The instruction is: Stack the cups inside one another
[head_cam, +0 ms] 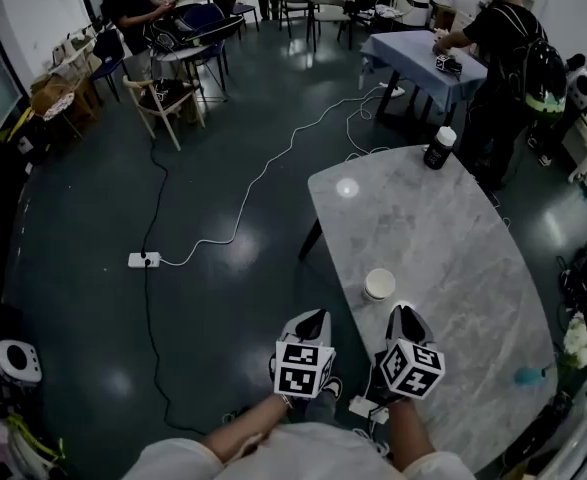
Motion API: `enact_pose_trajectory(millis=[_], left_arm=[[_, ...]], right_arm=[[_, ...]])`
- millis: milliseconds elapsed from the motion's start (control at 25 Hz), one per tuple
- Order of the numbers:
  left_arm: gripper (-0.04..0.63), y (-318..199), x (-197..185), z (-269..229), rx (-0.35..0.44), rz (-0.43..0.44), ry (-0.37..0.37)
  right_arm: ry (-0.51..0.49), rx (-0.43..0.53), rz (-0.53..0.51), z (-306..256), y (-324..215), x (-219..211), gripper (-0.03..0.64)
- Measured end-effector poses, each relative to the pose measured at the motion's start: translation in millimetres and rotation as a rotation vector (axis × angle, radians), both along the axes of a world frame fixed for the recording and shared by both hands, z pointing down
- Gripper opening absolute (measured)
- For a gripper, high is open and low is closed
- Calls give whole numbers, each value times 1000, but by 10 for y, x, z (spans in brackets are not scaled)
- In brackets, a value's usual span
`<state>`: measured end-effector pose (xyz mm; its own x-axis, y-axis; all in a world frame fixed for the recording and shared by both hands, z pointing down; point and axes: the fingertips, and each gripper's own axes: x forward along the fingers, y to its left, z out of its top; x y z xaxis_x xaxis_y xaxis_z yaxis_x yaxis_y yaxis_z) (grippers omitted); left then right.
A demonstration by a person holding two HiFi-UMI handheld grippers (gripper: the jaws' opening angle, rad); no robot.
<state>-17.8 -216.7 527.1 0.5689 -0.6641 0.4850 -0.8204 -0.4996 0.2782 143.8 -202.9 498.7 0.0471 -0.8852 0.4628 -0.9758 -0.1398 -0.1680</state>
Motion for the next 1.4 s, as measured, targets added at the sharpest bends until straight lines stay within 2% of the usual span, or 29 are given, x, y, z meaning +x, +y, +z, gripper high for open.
enact_pose_trajectory(millis=[120,400,680,960,1120,1320,1400], left_arm=[[-5,106,-28,-79,13,44,12],[-5,382,-93,-282,65,165,36],[-5,632,-22,-363,79,263,18],[-5,946,201,-451,89,328,15],[-5,1153,331,-434,94,336,3],[-5,1446,449,-389,45,278,21],[-5,1545,519,-405,54,276,23]], right_arm=[[14,13,30,-101,193,-78,35],[23,54,123,-285,728,-260,21],[7,60,252,-344,1341,-143,21],[8,72,323,-417,1849,16,21],[2,78,333,-381,2080,122,21],[0,51,296,-371,2431,187,21],[8,53,296,-370,2550,242,21]])
